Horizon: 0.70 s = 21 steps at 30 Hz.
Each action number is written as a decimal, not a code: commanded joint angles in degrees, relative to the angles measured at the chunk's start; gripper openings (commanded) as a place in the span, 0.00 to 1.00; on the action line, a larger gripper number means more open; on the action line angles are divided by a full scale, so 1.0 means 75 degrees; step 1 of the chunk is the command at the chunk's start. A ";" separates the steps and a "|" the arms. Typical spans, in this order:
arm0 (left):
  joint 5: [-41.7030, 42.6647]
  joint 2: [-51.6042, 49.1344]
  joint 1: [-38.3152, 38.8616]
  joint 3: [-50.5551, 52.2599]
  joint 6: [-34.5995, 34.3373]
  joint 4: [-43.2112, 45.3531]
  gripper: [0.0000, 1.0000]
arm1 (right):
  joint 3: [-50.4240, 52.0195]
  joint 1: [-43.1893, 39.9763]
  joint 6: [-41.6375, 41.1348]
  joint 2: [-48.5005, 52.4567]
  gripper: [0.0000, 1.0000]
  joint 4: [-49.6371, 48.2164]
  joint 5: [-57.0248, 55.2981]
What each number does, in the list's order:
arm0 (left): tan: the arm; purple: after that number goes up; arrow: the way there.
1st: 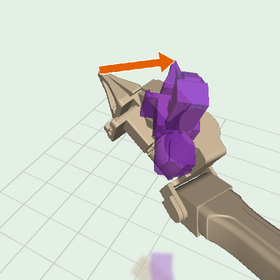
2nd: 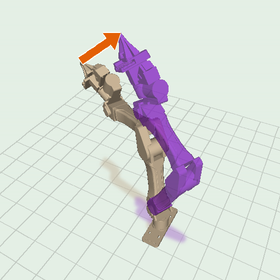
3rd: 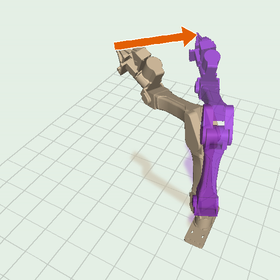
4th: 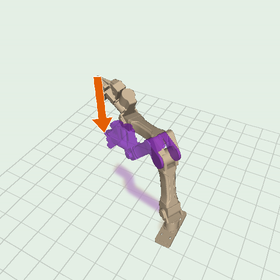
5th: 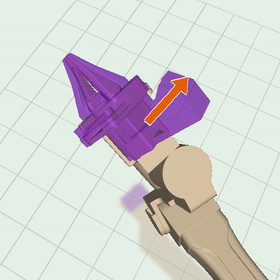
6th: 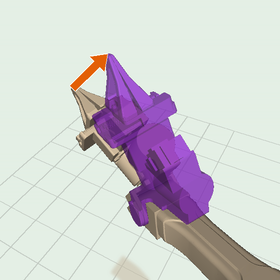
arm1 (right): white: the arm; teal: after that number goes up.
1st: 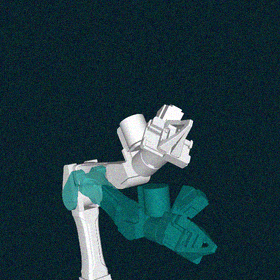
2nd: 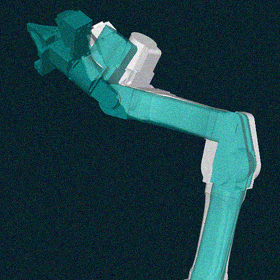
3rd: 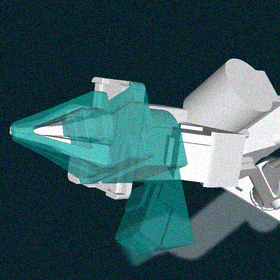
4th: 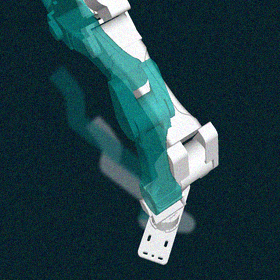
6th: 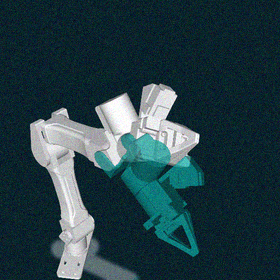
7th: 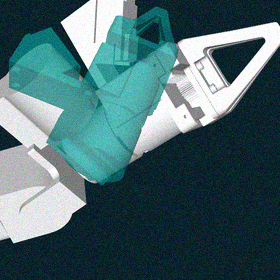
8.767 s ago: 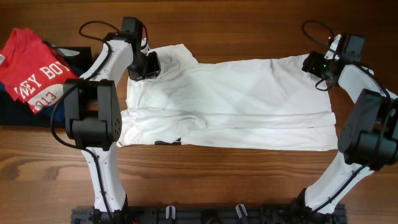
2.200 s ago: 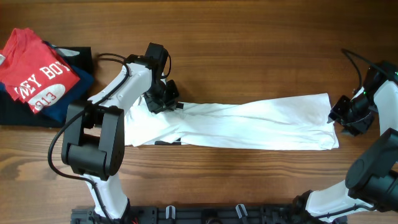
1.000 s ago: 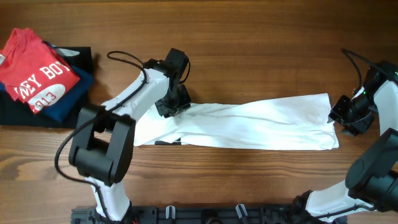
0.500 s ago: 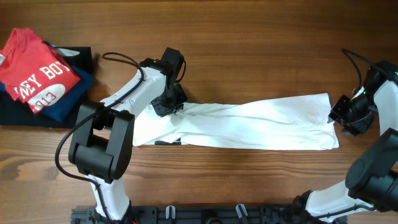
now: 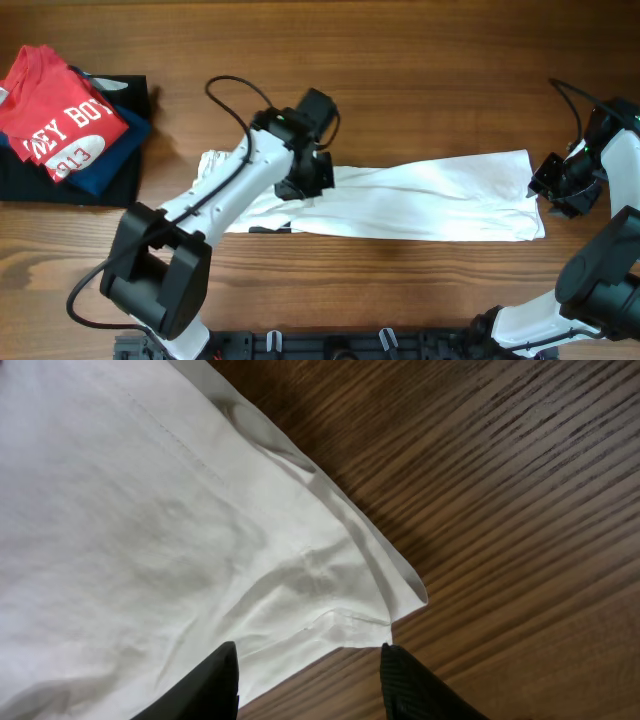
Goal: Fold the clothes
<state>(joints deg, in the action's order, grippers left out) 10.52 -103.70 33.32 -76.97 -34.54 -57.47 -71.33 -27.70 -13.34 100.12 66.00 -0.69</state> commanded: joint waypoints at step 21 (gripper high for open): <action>-0.0734 0.0283 -0.1081 0.0015 0.0379 -0.1157 0.30 | 0.0213 -0.0017 0.1122 -0.0134 0.64 -0.0277 0.0041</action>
<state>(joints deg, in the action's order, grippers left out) 5.76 -103.37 26.57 -76.97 -32.16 -63.29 -71.29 -27.70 -8.64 100.12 65.82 -0.47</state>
